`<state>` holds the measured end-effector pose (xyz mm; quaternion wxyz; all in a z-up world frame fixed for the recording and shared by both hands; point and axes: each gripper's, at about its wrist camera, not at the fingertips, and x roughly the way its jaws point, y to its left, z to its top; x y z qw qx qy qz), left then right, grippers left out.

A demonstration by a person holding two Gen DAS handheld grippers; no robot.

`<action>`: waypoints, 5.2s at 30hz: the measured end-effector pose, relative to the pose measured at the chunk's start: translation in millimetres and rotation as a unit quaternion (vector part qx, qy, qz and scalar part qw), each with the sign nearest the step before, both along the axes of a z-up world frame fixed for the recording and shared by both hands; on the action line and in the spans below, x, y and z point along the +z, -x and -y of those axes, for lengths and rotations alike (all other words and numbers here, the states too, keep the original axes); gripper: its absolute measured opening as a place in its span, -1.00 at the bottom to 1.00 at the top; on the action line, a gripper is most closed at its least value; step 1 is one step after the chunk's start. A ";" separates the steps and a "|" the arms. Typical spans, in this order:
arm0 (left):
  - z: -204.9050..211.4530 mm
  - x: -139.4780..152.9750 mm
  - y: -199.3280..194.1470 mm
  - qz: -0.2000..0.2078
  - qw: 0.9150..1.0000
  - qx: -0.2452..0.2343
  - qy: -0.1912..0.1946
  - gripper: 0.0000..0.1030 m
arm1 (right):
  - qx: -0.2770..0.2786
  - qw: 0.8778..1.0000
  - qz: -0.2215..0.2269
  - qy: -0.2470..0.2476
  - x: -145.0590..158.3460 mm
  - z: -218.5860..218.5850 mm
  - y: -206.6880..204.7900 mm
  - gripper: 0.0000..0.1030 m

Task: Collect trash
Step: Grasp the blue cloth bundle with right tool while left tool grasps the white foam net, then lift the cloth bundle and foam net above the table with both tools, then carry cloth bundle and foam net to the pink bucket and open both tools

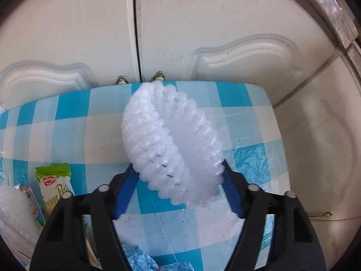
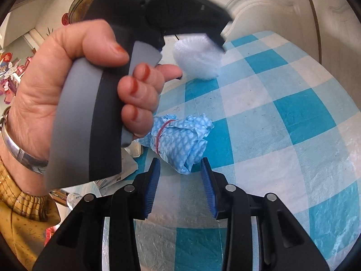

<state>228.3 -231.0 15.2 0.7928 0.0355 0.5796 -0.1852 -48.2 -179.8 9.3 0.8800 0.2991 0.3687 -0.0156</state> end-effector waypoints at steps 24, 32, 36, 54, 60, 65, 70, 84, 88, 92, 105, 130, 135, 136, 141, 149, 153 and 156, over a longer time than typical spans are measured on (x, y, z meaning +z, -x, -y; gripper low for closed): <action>-87.5 25.4 42.9 -0.011 0.998 -0.046 0.044 -0.37 | -0.053 0.998 0.024 -0.023 3.7 32.4 16.7 0.53; -102.5 3.2 81.9 -0.043 0.995 -0.067 0.065 -0.35 | -0.036 0.999 0.016 -0.024 1.5 31.0 16.6 0.24; -108.8 -2.7 103.7 -0.056 0.992 -0.069 0.088 -0.35 | -0.021 0.999 0.010 -0.032 0.4 36.3 19.6 0.17; -180.2 26.9 168.5 -0.011 0.976 -0.035 0.214 -0.36 | 0.105 0.991 -0.020 0.087 8.4 -16.5 53.1 0.63; -211.1 45.8 194.6 0.005 0.971 -0.035 0.237 -0.36 | 0.105 0.986 -0.026 0.130 7.2 -40.4 52.6 0.25; -241.1 46.8 215.8 0.015 0.970 -0.026 0.240 -0.35 | 0.093 0.984 -0.039 0.145 8.9 -49.5 51.3 0.11; -269.5 47.1 238.6 0.030 0.970 -0.022 0.239 -0.35 | 0.098 0.981 -0.046 0.164 7.2 -64.0 51.9 -0.17; -322.0 31.2 271.5 0.030 0.969 -0.015 0.244 -0.35 | 0.049 0.986 -0.043 0.152 9.8 -78.5 68.8 -0.47; -334.8 24.8 276.3 0.022 0.967 -0.006 0.252 -0.35 | 0.031 0.984 -0.040 0.169 18.3 -81.0 78.9 -0.55; -349.2 20.1 280.9 0.017 0.965 0.002 0.262 -0.35 | 0.017 0.981 -0.033 0.188 30.6 -83.2 88.2 -0.59; -396.0 14.7 288.6 0.021 0.958 0.036 0.283 -0.35 | 0.022 0.972 0.008 0.235 81.7 -116.7 95.2 -0.62; -497.7 26.2 295.7 0.068 0.938 0.132 0.312 -0.35 | 0.187 0.942 0.076 0.269 119.4 -282.1 36.1 -0.62; -525.4 22.6 298.2 0.075 0.933 0.165 0.312 -0.35 | 0.234 0.931 0.079 0.268 115.9 -324.5 22.8 -0.62; -530.3 21.7 298.5 0.076 0.932 0.171 0.312 -0.35 | 0.243 0.929 0.079 0.267 114.9 -332.8 20.0 -0.62; -561.6 12.0 299.7 0.078 0.925 0.210 0.308 -0.35 | 0.282 0.921 0.077 0.259 108.2 -369.3 8.0 -0.62; -599.9 -17.6 295.0 0.061 0.913 0.268 0.300 -0.35 | 0.342 0.907 0.048 0.243 81.4 -419.4 -14.1 -0.62; -611.8 -34.2 292.7 0.050 0.911 0.288 0.290 -0.35 | 0.371 0.897 0.028 0.237 63.5 -442.2 -22.5 -0.62; -619.0 -47.5 289.3 0.038 0.909 0.302 0.283 -0.33 | 0.390 0.889 0.014 0.240 49.3 -458.1 -27.7 -0.62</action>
